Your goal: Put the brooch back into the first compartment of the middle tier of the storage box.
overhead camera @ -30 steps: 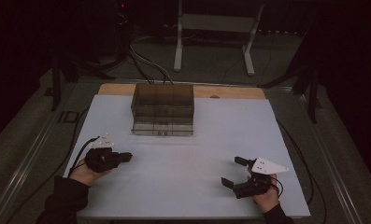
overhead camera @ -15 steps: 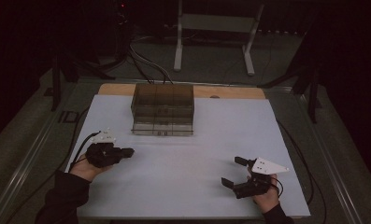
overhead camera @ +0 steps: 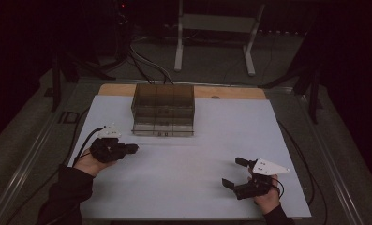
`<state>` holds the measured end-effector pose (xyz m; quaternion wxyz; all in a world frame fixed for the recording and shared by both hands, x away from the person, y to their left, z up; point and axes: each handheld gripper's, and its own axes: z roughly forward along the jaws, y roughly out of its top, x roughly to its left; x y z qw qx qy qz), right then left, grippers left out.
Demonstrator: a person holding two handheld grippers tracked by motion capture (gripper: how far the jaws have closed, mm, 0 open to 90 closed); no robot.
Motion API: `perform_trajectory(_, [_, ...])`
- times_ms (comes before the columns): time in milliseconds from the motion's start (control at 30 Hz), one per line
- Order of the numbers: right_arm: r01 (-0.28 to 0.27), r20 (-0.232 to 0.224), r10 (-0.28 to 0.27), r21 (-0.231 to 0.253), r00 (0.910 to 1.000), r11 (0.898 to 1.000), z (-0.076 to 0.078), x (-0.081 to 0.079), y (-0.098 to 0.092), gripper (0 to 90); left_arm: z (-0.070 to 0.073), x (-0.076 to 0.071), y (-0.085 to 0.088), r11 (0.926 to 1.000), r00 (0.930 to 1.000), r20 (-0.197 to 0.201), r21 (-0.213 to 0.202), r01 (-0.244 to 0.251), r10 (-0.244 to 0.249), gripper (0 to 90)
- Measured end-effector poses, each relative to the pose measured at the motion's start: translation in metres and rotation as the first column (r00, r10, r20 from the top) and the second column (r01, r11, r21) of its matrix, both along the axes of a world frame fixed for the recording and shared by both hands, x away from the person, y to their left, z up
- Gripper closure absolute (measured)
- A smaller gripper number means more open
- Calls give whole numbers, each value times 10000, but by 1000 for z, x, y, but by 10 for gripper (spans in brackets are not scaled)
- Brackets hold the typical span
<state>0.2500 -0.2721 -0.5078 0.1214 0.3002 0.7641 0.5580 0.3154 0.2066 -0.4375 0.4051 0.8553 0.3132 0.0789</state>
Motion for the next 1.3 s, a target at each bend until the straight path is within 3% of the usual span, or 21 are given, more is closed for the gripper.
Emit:
perform_trajectory(1033, [-5,41,4,30,10000,10000,1,-1,0,0,32,24,-14,9997,9991,369,-109,210,-206,873])
perform_trajectory(1300, [-59,25,59,-18,10000,10000,0,0,1,0,41,31,-17,9992,9988,455,-338,198,-182,873])
